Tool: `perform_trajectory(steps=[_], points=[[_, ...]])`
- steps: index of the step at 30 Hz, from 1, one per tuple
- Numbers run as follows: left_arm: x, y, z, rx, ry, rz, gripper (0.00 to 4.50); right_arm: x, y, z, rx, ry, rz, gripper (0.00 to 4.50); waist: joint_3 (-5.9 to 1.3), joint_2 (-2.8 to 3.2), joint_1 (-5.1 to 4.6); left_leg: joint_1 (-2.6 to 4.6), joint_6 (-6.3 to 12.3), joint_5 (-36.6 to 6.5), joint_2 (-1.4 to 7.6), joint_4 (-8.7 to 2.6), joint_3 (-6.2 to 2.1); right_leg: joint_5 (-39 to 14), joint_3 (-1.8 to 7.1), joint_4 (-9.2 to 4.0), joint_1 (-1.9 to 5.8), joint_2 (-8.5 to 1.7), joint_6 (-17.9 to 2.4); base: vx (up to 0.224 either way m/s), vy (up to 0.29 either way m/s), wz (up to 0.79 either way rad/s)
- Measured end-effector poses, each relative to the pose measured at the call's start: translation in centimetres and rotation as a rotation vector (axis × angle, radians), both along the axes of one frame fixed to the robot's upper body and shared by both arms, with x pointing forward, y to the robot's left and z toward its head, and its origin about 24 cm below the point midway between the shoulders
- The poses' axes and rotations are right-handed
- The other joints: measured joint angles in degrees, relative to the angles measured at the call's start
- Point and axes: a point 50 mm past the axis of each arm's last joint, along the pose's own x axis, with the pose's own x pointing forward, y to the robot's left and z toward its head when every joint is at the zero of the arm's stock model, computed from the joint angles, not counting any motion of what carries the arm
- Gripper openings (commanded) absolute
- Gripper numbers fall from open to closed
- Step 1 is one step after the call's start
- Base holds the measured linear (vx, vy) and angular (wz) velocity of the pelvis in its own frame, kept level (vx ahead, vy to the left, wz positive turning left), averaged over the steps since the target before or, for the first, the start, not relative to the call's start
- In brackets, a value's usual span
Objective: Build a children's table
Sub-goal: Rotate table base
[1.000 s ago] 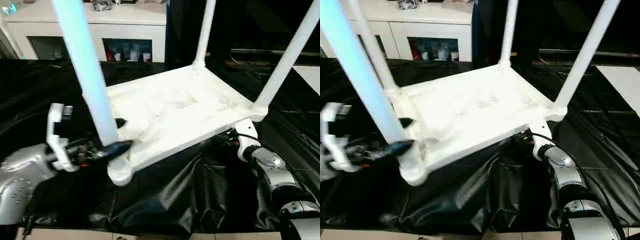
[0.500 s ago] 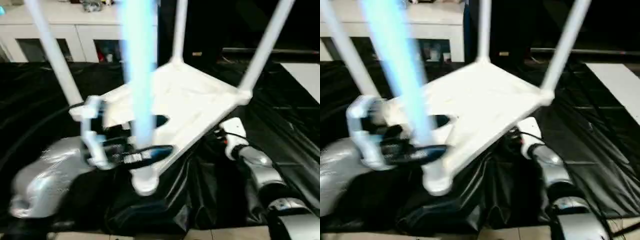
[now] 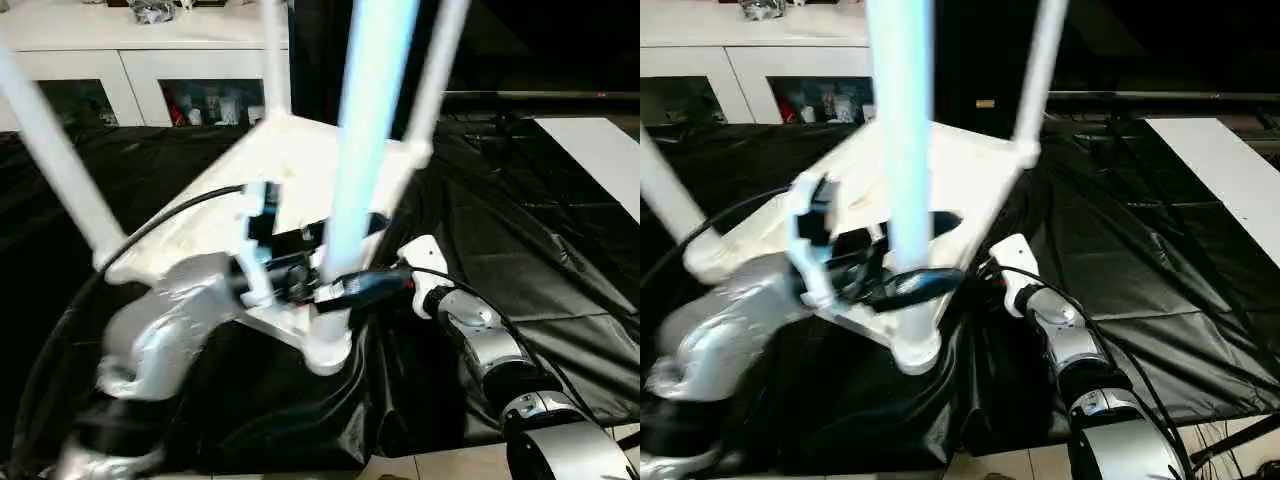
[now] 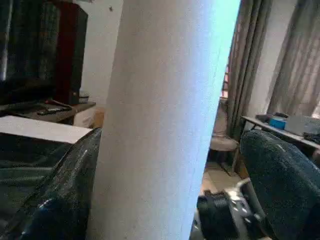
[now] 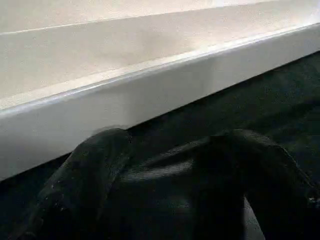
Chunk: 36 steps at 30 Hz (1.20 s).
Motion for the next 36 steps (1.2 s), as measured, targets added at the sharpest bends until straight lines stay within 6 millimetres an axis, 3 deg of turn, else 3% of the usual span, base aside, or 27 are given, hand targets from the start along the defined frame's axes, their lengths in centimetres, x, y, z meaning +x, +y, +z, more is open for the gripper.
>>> perform_trajectory(steps=[6, 16, 23, 31, 36], points=[[0.7, -0.5, 0.0, 0.012, -0.022, 0.032, 4.40, -0.3, 1.2, -0.1, 0.012, -0.004, 0.057, 3.81, 0.00, -0.05, -0.05, 0.04, -0.01, 0.0, 0.07, 0.00, 0.00, 0.0, 0.17, -0.05, -0.02, 0.19, 0.0, 0.000, 0.000, 0.00], [1.8, -1.2, -0.6, 0.042, -0.035, 0.094, 4.40, -0.6, 2.0, -0.1, 0.021, -0.014, 0.104, 3.81, 0.01, -0.05, 0.81, 0.10, -0.01, 0.0, 0.08, -0.01, 0.00, 0.0, 0.18, -0.16, -0.06, 0.20, -0.1, 0.000, 0.000, 0.00], [3.7, -1.8, -1.5, 0.134, -0.071, 0.250, 4.40, 0.0, 2.4, 0.2, -0.052, -0.065, 0.044, 3.81, 0.02, -0.03, 1.17, 0.11, -0.01, 0.0, 0.07, -0.02, 0.01, 0.1, 0.20, -0.20, -0.06, 0.20, -0.2, 0.000, 0.000, 0.00], [5.8, -1.2, -2.9, 0.288, -0.145, 0.468, 4.40, 0.7, 0.9, 1.2, 0.035, -0.095, -0.051, 3.81, 0.02, -0.02, 1.20, 0.09, -0.01, 0.0, 0.07, -0.08, 0.00, 0.1, 0.19, -0.18, -0.10, 0.22, -0.2, 0.000, 0.000, 0.00], [6.2, -0.4, -3.6, 0.275, -0.115, 0.526, 4.40, 1.2, -1.4, 2.7, 0.073, -0.161, -0.086, 3.81, 0.03, -0.01, 1.38, 0.01, 0.00, 0.0, 0.07, -0.08, 0.00, 0.2, 0.19, -0.22, -0.15, 0.22, -0.2, 0.000, 0.000, 0.00]])
